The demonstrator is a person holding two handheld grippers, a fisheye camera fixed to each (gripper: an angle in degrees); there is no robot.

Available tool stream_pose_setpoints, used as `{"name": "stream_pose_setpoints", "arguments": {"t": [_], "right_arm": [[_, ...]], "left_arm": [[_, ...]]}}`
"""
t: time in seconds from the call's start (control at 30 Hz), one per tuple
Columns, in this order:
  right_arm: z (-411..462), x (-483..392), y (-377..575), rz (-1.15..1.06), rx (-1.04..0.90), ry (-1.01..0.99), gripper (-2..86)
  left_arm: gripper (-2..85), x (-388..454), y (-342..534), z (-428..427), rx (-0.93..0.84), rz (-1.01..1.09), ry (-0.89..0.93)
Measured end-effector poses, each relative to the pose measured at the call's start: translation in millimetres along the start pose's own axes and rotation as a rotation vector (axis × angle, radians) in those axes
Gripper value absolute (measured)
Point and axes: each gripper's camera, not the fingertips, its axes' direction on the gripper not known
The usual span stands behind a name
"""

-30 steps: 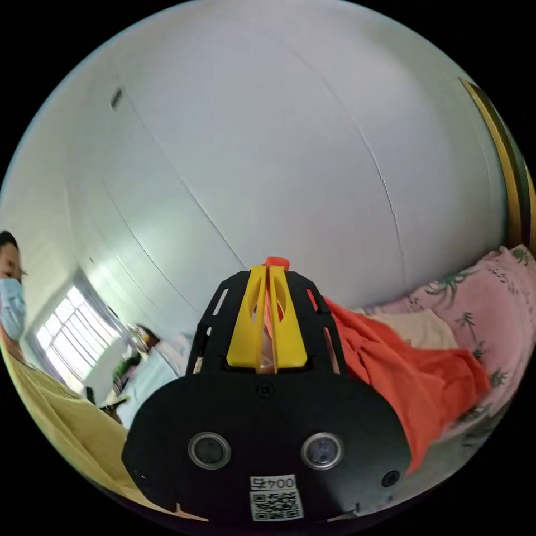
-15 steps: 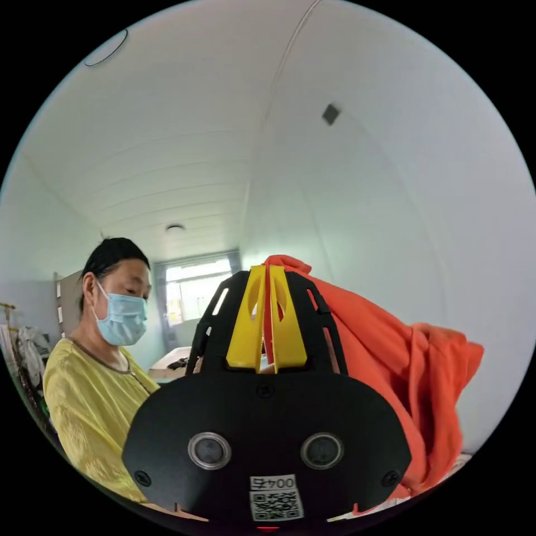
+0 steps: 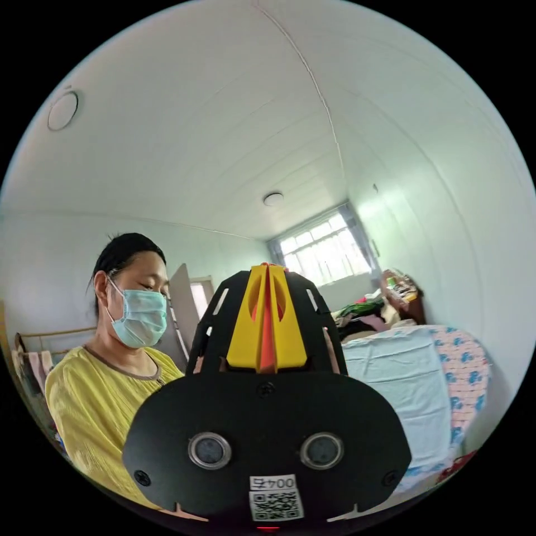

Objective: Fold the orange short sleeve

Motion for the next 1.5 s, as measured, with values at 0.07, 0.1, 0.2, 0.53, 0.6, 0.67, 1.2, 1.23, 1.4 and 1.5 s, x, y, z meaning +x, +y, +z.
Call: {"name": "stream_pose_setpoints", "arguments": {"t": [0.07, 0.1, 0.2, 0.53, 0.6, 0.67, 1.2, 1.23, 1.4, 1.5], "right_arm": [[35, 22, 28, 0.024, -0.041, 0.034, -0.8], [57, 41, 47, 0.035, -0.075, 0.063, -0.8], [100, 104, 94, 0.168, -0.088, -0.016, -0.8], [126, 303, 178, 0.172, -0.361, 0.263, -0.6], [125, 361, 213, 0.224, -0.442, 0.291, -0.5], [121, 422, 254, 0.296, -0.497, 0.316, -0.3], [-27, 684, 677, 1.320, -0.520, 0.118, 15.8], [-28, 679, 706, 1.390, -0.485, 0.051, 16.0], [-29, 674, 776, 1.547, -0.348, -0.105, 18.1], [-43, 682, 792, 1.551, -0.160, -0.105, 16.0]], "left_arm": [[23.0, -27, 7, -31, 0.009, 0.000, -0.043], [18.9, -48, 13, -50, 0.029, -0.005, -0.051], [6.7, -105, 17, -81, 0.021, -0.032, -0.044], [-0.5, -316, 13, -149, -0.184, -0.392, -0.050], [-0.5, -356, 26, -139, -0.237, -0.518, 0.015], [-0.5, -396, 46, -123, -0.271, -0.656, 0.090], [-0.5, -534, 153, -20, -0.314, -1.032, -0.109], [-0.5, -540, 152, -17, -0.314, -1.032, -0.103], [-0.5, -562, 144, -9, -0.319, -1.009, -0.073], [-0.5, -561, 135, -3, -0.347, -0.927, -0.042]]}}
